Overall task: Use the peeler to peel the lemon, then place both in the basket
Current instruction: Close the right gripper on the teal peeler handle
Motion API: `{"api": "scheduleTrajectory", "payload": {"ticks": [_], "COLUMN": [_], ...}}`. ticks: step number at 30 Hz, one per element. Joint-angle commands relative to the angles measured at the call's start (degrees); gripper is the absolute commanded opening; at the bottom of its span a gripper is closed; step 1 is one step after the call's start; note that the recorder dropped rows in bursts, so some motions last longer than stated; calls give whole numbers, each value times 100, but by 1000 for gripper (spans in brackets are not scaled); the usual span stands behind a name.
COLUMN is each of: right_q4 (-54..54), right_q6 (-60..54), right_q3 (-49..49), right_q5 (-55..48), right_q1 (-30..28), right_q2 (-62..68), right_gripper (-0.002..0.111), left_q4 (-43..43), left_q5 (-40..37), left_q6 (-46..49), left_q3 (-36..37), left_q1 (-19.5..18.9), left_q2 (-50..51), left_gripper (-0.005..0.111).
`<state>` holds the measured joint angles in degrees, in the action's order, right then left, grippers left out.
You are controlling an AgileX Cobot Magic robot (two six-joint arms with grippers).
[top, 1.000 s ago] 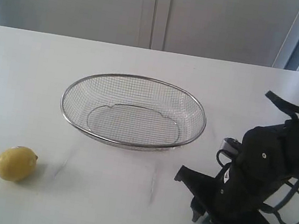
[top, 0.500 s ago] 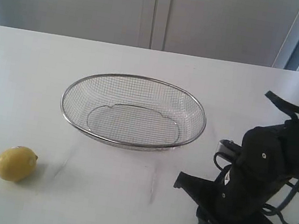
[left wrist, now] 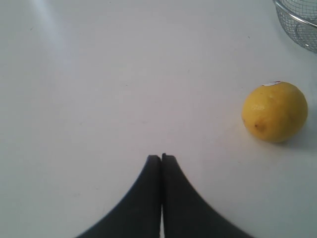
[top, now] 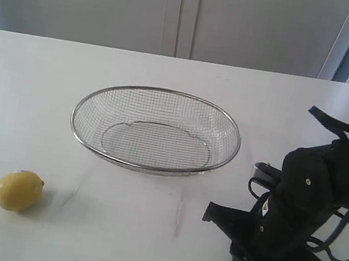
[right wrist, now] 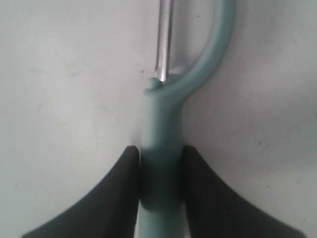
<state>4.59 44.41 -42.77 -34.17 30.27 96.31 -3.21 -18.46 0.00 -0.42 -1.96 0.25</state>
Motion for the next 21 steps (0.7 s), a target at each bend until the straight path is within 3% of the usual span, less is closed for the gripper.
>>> {"api": "scheduleTrajectory", "payload": {"ticks": [1,21], "right_q4": [-221,-601], "right_q6": [-68,-409], "right_q3": [23,12], "right_q5": [-35,-217], "right_q1": [7,7], "right_q2": [33,-209], "right_gripper": [2,0], "left_q4": [-16,-16], "left_q5": [-17,-17], "left_q6": [0,0], "left_q3": [42,42], "left_q1": [-6,-6], "left_q2": [-25,-25], "left_gripper": [0,0]}}
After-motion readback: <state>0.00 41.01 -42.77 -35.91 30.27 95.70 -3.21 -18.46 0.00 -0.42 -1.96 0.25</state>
